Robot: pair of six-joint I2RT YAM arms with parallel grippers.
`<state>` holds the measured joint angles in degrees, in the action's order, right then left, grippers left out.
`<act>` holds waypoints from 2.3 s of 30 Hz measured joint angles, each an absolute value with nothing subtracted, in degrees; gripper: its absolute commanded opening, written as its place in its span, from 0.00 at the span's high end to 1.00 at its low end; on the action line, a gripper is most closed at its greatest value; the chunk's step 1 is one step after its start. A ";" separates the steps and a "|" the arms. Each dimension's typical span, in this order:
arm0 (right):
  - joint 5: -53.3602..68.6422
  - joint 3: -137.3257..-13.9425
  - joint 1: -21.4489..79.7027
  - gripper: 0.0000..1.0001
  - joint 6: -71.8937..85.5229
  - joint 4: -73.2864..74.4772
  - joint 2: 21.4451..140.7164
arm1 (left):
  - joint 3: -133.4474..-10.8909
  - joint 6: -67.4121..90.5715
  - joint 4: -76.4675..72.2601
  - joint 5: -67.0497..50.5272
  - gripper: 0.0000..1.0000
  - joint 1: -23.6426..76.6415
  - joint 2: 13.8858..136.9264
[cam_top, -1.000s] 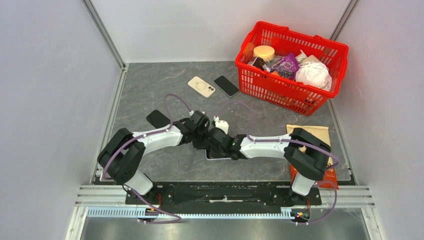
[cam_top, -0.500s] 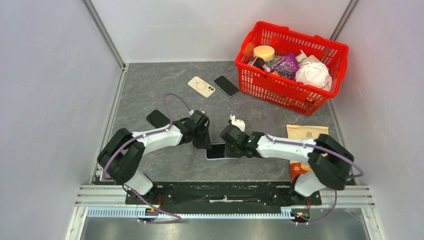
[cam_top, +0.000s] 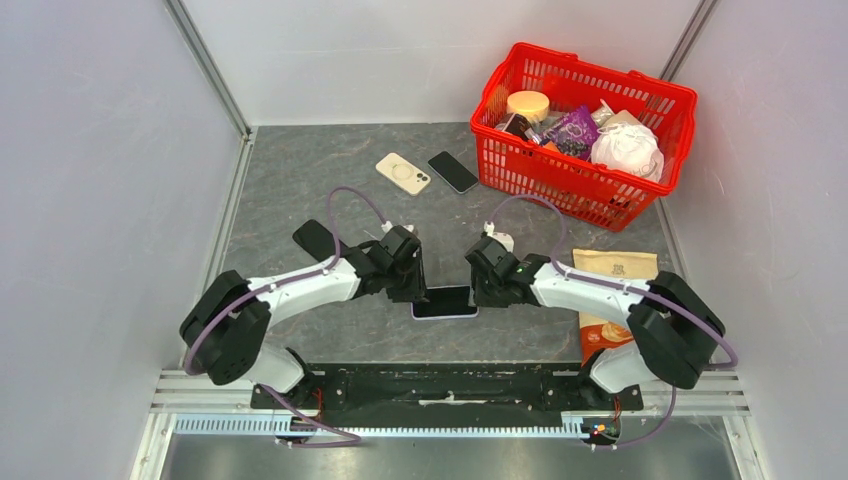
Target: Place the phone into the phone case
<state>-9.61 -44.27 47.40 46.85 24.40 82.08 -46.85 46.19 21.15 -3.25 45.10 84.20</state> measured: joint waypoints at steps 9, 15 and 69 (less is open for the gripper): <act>-7.77 -43.20 47.64 0.71 47.72 21.78 83.96 | -42.92 50.50 21.04 -1.15 0.63 48.82 79.57; -11.35 -42.83 50.43 0.81 49.63 21.21 84.86 | -38.70 56.84 20.29 1.69 0.63 52.36 76.42; -15.22 -48.23 49.15 0.72 45.93 18.22 91.55 | -39.94 65.45 14.63 5.26 0.75 47.44 85.49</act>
<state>-15.22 -48.23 49.15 45.93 18.22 91.55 -39.94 65.45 14.63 5.26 47.44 85.49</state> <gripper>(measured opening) 0.276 0.250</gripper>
